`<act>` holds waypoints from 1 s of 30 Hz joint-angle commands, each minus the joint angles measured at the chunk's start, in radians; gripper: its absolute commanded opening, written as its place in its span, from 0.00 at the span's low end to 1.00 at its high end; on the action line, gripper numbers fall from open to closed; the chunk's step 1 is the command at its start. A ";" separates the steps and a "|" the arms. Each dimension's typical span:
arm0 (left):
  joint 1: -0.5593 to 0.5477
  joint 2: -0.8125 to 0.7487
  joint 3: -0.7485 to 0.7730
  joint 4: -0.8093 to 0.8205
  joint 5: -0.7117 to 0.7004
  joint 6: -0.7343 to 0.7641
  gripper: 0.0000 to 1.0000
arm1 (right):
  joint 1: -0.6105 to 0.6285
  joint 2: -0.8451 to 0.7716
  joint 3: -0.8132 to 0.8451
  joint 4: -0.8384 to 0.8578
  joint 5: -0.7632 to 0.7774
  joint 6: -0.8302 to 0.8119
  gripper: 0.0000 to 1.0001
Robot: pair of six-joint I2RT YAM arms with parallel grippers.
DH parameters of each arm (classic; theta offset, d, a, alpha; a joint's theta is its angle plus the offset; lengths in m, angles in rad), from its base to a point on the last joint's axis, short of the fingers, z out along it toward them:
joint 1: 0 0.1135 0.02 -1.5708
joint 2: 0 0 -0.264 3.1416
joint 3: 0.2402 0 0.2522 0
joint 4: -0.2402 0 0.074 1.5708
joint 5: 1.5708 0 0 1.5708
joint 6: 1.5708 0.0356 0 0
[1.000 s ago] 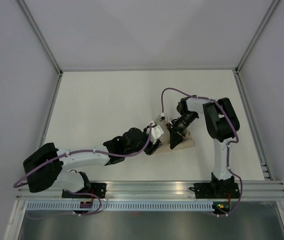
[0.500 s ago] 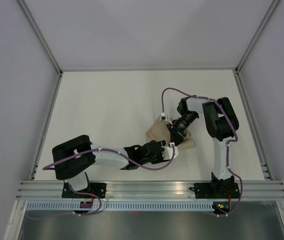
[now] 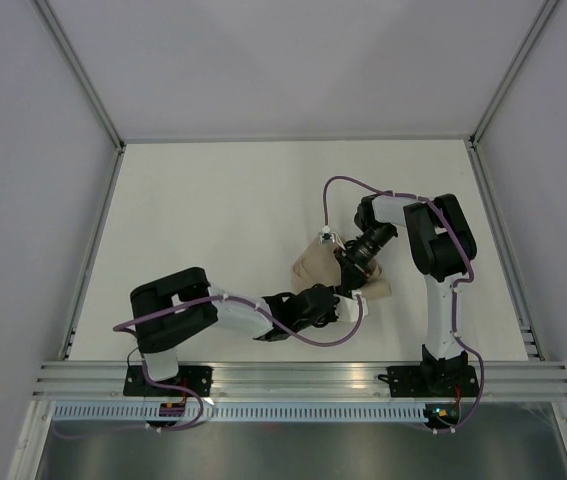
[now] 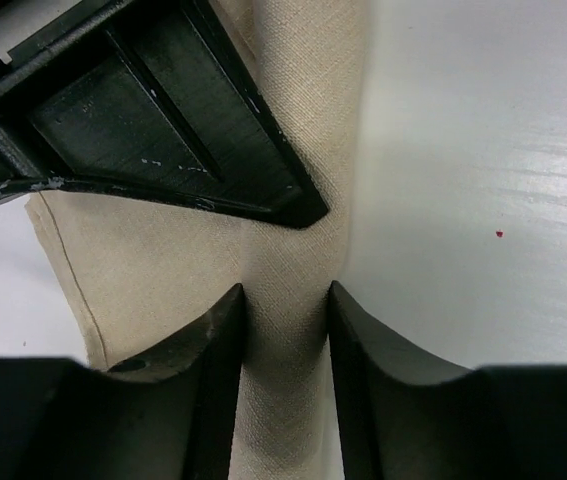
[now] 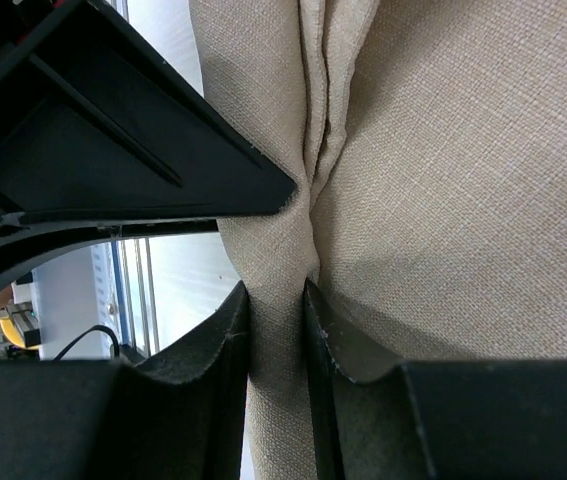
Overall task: Fold the napkin, place the utensils inside, and roll it up
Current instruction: Roll the napkin at the center of the board.
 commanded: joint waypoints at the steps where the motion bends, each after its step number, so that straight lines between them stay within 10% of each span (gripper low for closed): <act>1: -0.005 0.033 0.055 -0.019 0.047 0.026 0.38 | -0.002 0.041 0.005 0.079 0.086 -0.047 0.31; 10: 0.015 0.082 0.165 -0.284 0.234 -0.047 0.02 | -0.002 -0.002 0.011 0.092 0.106 -0.011 0.39; 18: 0.119 0.071 0.183 -0.398 0.473 -0.121 0.02 | -0.004 -0.123 0.040 0.102 0.090 0.052 0.65; 30: 0.283 0.156 0.336 -0.645 0.772 -0.201 0.02 | -0.087 -0.325 0.069 0.315 0.133 0.280 0.68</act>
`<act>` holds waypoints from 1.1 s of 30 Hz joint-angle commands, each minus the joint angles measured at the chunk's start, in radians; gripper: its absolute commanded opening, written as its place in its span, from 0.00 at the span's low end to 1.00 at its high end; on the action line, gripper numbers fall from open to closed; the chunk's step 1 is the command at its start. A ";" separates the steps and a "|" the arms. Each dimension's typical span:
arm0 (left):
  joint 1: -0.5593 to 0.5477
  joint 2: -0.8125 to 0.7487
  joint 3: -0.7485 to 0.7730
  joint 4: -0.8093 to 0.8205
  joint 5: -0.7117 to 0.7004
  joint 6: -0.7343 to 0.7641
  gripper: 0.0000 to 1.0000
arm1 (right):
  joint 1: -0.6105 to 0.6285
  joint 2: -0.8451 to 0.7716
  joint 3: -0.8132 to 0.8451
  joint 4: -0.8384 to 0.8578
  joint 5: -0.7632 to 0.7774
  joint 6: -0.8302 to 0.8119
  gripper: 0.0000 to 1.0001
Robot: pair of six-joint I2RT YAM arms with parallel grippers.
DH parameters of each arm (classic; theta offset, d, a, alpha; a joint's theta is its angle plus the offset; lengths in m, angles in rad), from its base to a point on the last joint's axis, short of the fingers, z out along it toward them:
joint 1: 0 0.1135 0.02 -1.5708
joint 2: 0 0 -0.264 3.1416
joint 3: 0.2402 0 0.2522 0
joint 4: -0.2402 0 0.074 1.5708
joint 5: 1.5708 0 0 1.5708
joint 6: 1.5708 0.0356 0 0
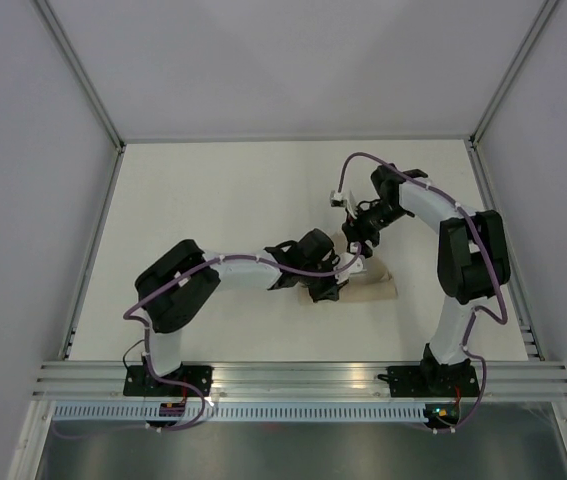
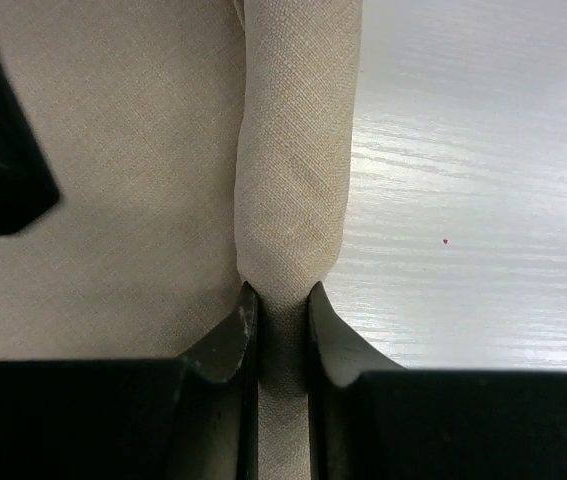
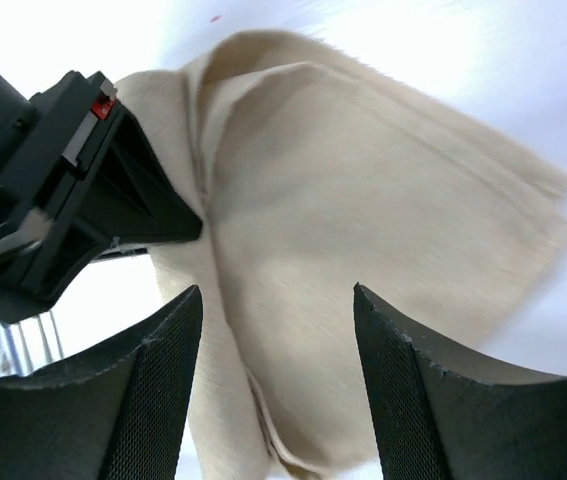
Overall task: Fold the napkin, place the utensils inside, and roll it up
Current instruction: Roll the napkin at the center of the board.
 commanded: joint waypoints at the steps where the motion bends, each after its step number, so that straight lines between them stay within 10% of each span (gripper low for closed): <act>1: 0.037 0.087 0.053 -0.217 0.170 -0.079 0.02 | -0.047 -0.099 0.013 0.124 0.020 0.086 0.68; 18: 0.186 0.406 0.456 -0.657 0.402 -0.153 0.09 | -0.100 -0.778 -0.637 0.604 0.099 0.104 0.68; 33: 0.217 0.501 0.541 -0.760 0.477 -0.182 0.13 | 0.324 -0.906 -0.999 0.964 0.524 0.113 0.69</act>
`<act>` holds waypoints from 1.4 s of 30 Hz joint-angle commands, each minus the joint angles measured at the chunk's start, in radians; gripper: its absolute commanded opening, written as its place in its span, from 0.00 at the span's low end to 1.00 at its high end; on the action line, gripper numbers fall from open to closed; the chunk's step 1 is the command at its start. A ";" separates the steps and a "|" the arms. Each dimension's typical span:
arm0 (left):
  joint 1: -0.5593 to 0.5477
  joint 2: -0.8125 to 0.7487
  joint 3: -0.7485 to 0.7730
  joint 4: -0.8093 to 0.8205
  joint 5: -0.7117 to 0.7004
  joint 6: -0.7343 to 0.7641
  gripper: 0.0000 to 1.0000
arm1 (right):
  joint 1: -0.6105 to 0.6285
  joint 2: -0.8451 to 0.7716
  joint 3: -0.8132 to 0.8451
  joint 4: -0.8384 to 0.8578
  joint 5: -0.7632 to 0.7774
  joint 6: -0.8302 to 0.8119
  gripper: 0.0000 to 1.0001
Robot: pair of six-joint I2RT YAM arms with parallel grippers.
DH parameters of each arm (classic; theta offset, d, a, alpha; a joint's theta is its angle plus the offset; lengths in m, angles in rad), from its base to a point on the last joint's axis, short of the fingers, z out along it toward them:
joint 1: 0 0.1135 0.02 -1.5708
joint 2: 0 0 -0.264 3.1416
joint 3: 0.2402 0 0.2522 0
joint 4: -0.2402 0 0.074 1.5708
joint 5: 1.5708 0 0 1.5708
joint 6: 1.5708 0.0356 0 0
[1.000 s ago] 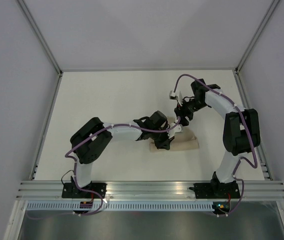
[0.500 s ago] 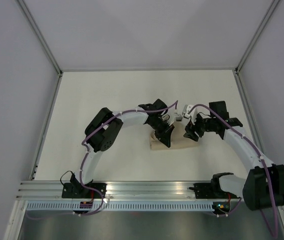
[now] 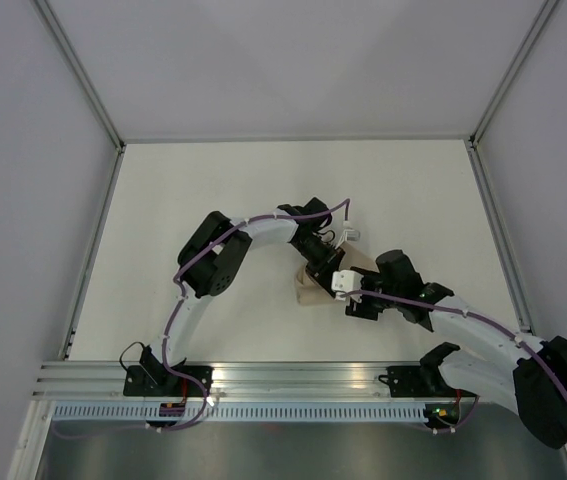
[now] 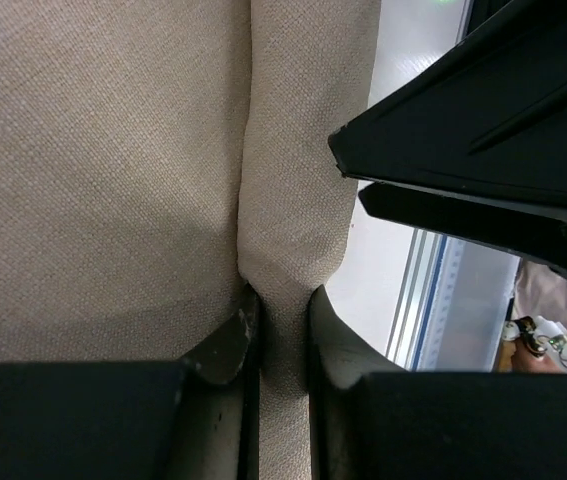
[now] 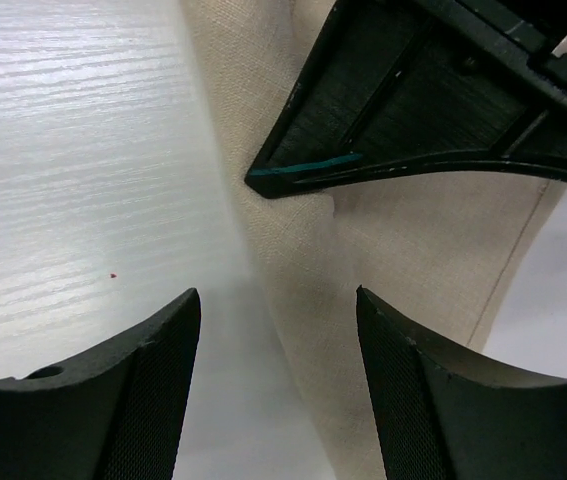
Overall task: Fold the napkin, place the utensils inside, and roll it up
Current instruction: Roll the napkin at the center of the board.
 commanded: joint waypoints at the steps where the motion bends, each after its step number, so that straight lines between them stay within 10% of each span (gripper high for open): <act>1: -0.006 0.082 -0.018 -0.113 -0.127 -0.016 0.15 | 0.046 -0.002 -0.013 0.147 0.125 -0.011 0.69; 22: -0.001 0.002 -0.020 -0.067 -0.116 -0.043 0.43 | 0.071 0.125 0.022 0.012 0.056 -0.040 0.37; 42: 0.118 -0.413 -0.307 0.453 -0.346 -0.347 0.49 | 0.011 0.398 0.318 -0.302 -0.128 -0.097 0.33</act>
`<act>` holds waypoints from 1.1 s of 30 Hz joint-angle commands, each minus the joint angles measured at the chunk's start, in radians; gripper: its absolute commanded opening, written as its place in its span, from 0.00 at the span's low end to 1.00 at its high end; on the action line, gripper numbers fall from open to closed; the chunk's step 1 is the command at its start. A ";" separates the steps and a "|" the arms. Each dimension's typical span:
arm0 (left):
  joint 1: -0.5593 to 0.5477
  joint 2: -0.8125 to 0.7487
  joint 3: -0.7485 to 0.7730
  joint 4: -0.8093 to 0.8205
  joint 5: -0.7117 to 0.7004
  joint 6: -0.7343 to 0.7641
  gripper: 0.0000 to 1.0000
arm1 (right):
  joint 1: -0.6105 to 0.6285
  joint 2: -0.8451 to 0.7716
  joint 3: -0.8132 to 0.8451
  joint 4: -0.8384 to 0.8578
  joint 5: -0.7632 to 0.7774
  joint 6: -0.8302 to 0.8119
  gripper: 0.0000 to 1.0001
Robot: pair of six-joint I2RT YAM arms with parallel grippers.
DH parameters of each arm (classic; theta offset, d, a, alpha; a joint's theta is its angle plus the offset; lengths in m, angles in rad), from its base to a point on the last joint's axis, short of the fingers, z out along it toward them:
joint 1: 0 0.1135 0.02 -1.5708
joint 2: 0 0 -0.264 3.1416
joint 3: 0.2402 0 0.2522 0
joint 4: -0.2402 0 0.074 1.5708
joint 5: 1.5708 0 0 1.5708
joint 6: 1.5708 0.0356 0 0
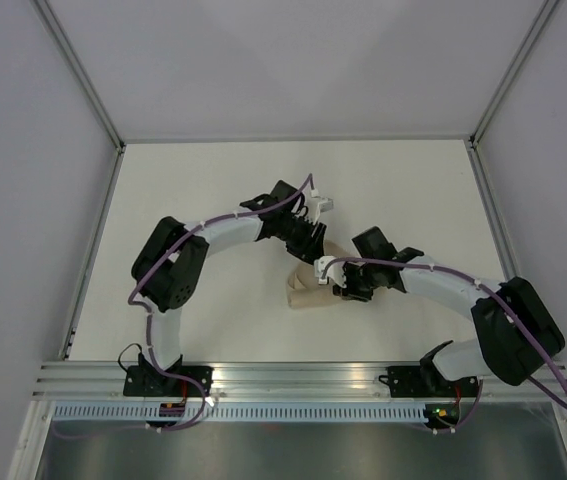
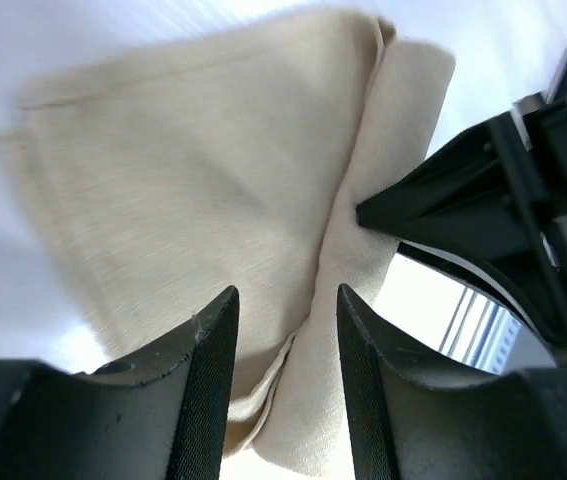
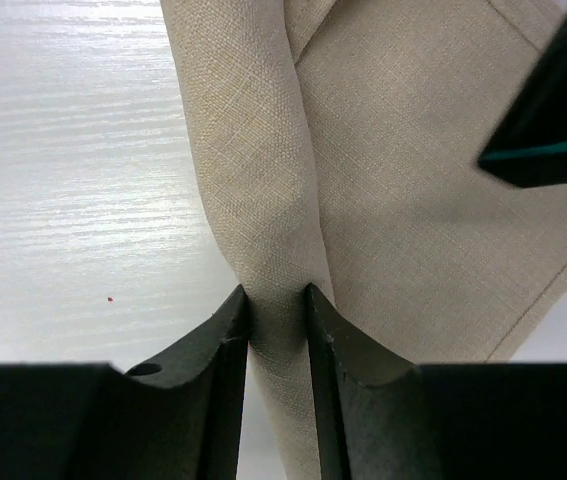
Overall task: Fold the napkin, place the utensils inside, and roll it up
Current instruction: Roll the napkin at the center of the board.
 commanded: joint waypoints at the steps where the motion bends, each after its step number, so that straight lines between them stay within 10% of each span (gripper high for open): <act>1: 0.045 -0.141 -0.066 0.175 -0.105 -0.110 0.49 | -0.025 0.086 0.080 -0.165 -0.107 -0.044 0.33; 11: 0.085 -0.604 -0.545 0.709 -0.496 -0.116 0.49 | -0.138 0.370 0.364 -0.449 -0.250 -0.149 0.33; 19: -0.101 -0.821 -0.792 0.916 -0.763 0.075 0.50 | -0.192 0.621 0.600 -0.632 -0.315 -0.205 0.34; 33: -0.515 -0.512 -0.693 0.834 -0.955 0.491 0.52 | -0.209 0.850 0.839 -0.802 -0.341 -0.224 0.34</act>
